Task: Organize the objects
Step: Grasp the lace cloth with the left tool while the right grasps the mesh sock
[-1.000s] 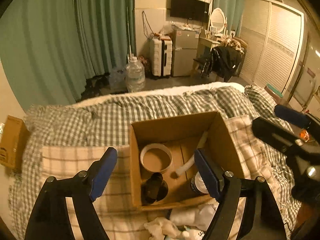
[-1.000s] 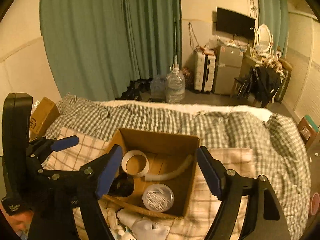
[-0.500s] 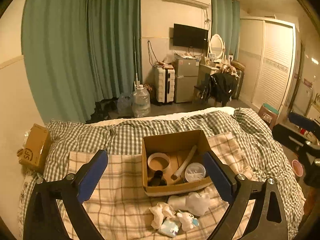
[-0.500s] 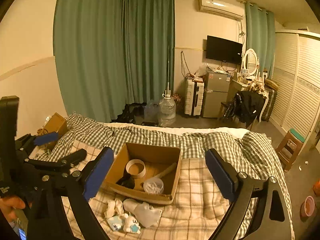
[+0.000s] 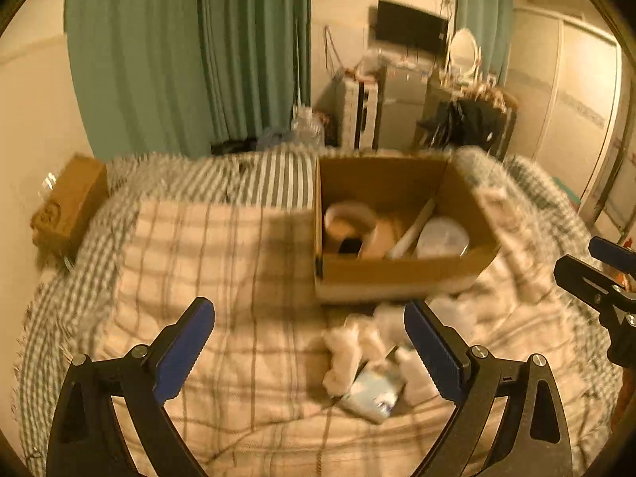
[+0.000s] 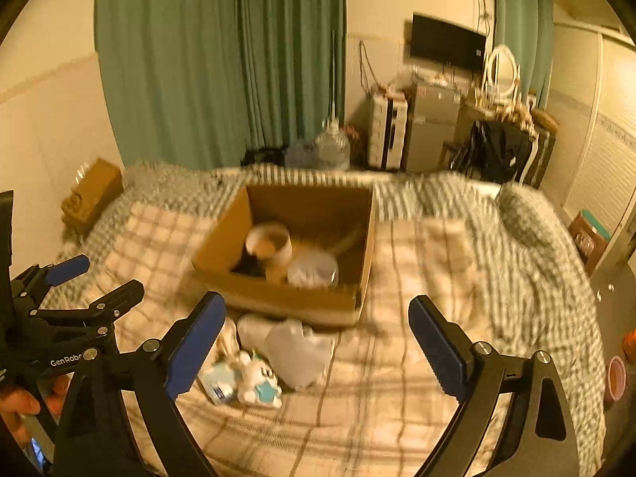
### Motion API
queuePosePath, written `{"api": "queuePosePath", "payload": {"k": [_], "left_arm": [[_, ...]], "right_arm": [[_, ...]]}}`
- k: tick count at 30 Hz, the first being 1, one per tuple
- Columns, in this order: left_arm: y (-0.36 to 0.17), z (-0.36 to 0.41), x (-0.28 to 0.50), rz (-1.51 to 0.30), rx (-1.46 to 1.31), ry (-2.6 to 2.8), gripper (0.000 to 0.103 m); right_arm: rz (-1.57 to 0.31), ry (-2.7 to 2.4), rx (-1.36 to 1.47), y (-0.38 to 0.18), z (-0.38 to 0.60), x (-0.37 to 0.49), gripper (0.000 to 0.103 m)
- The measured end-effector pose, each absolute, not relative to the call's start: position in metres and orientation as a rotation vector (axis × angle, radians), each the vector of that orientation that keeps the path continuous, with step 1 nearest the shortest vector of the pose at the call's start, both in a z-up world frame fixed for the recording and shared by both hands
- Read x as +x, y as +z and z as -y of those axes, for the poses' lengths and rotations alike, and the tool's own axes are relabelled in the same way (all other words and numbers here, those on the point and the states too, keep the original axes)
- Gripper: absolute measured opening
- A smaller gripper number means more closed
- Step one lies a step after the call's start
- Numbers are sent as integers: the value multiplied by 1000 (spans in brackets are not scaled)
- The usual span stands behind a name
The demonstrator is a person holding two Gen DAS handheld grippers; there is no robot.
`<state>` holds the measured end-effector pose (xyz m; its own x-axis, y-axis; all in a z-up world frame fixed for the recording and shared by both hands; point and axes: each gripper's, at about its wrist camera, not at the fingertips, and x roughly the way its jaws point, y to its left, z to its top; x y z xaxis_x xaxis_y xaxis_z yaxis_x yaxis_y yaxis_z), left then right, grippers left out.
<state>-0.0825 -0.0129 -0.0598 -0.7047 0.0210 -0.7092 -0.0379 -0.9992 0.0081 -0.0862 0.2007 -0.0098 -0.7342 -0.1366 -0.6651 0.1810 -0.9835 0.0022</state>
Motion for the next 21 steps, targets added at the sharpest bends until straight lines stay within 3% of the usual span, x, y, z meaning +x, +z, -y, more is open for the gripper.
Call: {"api": "queuePosePath", "payload": {"k": [15,17,21], "left_arm": [[-181,-9,-131,-59,-1518,2636,97],[-188,-8,-136,-35,-1536,2609,86],[-203,-7,-144,35,-1598,2522,37]], "right_arm": [[-119,-2740,1277,-129,-188,-140,94],[-107,-2719,1295,-140,-187,-144,94],[-92,-2686,1312,-151,-183,-152,94]]}}
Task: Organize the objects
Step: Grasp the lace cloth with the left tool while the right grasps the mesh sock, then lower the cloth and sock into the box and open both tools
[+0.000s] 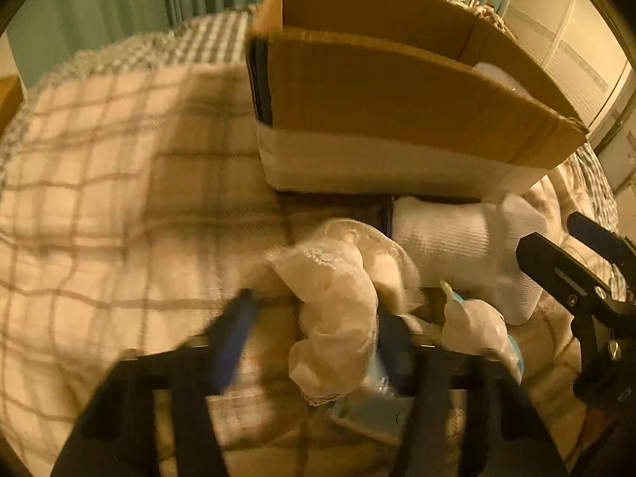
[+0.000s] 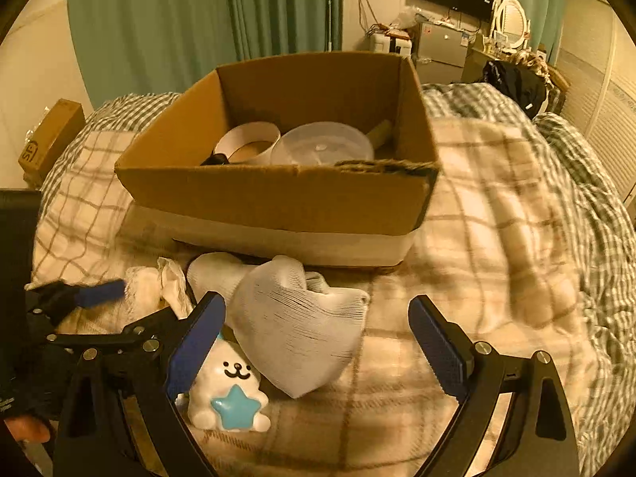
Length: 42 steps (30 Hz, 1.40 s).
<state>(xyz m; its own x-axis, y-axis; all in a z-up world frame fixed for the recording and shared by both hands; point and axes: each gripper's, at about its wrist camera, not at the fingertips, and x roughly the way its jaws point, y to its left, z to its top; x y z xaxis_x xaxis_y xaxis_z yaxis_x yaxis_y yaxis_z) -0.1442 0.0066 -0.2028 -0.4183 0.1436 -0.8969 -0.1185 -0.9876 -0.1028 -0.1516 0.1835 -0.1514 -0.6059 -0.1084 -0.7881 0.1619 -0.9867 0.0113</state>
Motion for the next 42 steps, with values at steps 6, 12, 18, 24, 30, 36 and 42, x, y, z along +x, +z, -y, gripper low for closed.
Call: {"api": "queuePosePath", "payload": {"k": [6,12,18,24,30,36,42], "left_arm": [[-195,3,-136,138,-1540,2535,15],[-170,10,-121,143,-1446,2655,15],[-160,3,-116,77,-1432,2674,15],[-153,1,-106,48,-1434,2681,15],[-136,-3,-92,28,-1410,2701,15],[-108,-4,-71,9,-1353,2732,15],[-71,-10,-55,13,-1274,2752,15]], "right_arm": [[-61,-2637,1369,-166,-183,-159,94],[-9,-2592,1444,-178,-187,-167,94],[-21,-2537,1499,-190,-181,-173,90],[-43,-2525,1463,-185,-177,-165,64],[-137,-2589,1360,-156,-171,-136,57],[-143,-2638,1241,-114,-171,-101,55],[-99,-2677,1155,-74,-177,-78,55]]}}
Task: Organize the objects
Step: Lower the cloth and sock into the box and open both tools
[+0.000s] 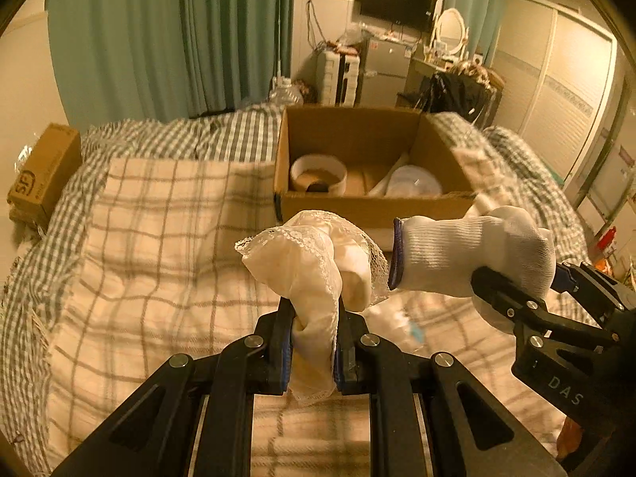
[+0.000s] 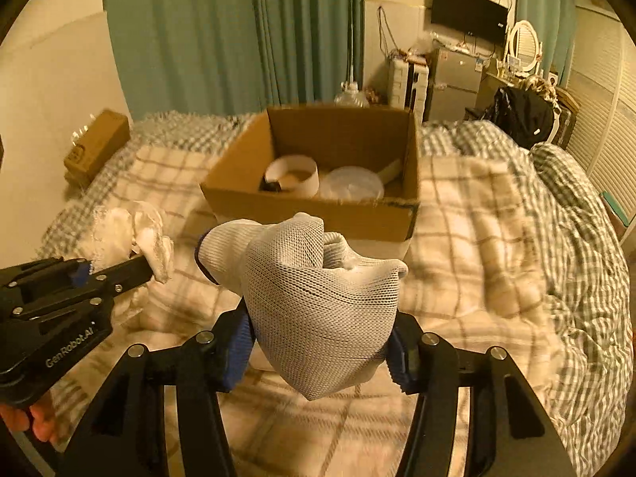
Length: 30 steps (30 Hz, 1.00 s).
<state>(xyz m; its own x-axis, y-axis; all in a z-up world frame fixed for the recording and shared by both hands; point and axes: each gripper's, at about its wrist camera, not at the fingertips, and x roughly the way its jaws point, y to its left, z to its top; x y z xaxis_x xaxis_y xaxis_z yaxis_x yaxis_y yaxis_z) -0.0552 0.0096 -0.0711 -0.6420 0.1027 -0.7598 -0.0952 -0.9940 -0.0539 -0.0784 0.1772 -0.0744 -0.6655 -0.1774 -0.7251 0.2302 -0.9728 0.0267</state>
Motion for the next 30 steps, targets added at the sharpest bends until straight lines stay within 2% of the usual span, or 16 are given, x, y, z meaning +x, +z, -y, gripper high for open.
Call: {"api": "queuePosePath", "payload": {"k": [9,19,24,30], "left_arm": [[-18,-18,-65,1,-1151,2768,15],[16,-32,-133,-8,-1057,2764,15],[10,-40,-174,-65,-1057,2765,15],[-15,-46,-214,-97,-1084,2736,15]], "right_arm": [[-68,-2758,1012,-14,-196,-64,55],[-85,-2797,852,49,-197,-111,55],[-62,-2782,847,56,-197,-154,54],[-72,-2755,930,32,-193,-207,53]]}}
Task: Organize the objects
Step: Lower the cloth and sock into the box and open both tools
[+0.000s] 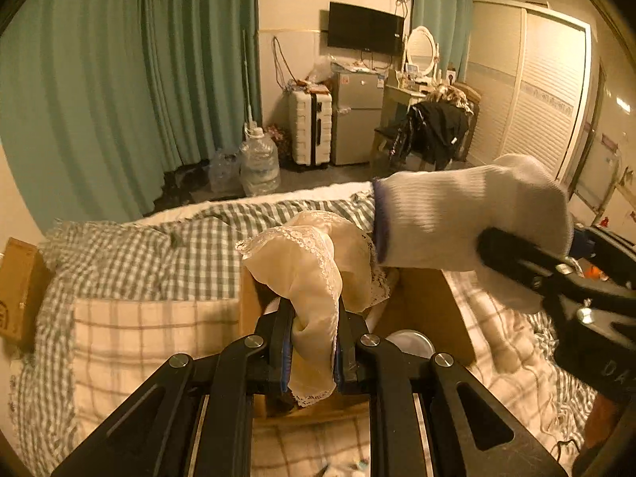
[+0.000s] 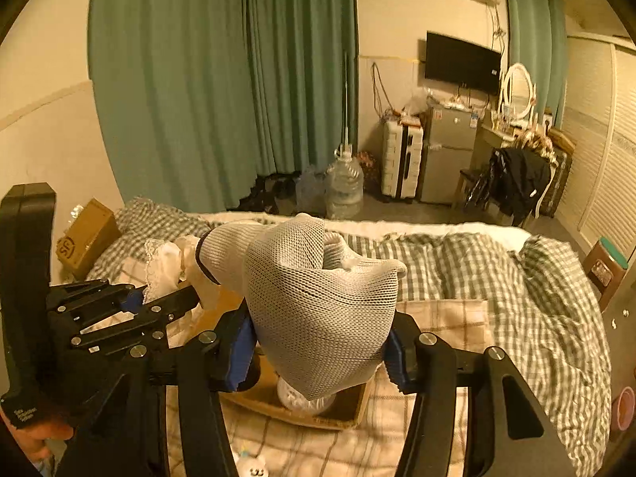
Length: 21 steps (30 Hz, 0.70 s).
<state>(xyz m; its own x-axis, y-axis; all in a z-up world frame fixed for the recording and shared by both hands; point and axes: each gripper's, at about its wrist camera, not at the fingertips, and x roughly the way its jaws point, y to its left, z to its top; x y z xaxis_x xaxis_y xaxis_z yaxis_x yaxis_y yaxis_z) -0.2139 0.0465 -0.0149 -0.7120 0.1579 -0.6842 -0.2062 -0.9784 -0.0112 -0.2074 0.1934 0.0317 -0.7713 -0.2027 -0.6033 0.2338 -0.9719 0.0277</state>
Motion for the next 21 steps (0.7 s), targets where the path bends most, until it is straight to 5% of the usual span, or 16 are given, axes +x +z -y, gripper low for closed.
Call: {"api": "queuePosePath", "payload": {"k": [15,17,19,21], "left_arm": [[-72,-50,-248,-85,-1216,2684,19],[-72,-50,-249,-85,-1215,2683,29],[-69,-50,-247,-93,-1205,2692,64],[-62,-48,-243,-94,-1168,2727,83]], "right_arm": [[2,-2723,1019,-25,-199,-260,56],[34,-2719,1016,-24,-200,-262,61],[68,-2715,996,-21,-202,-262,73],[101,-2712,970,-16,-203,-261,93]]}}
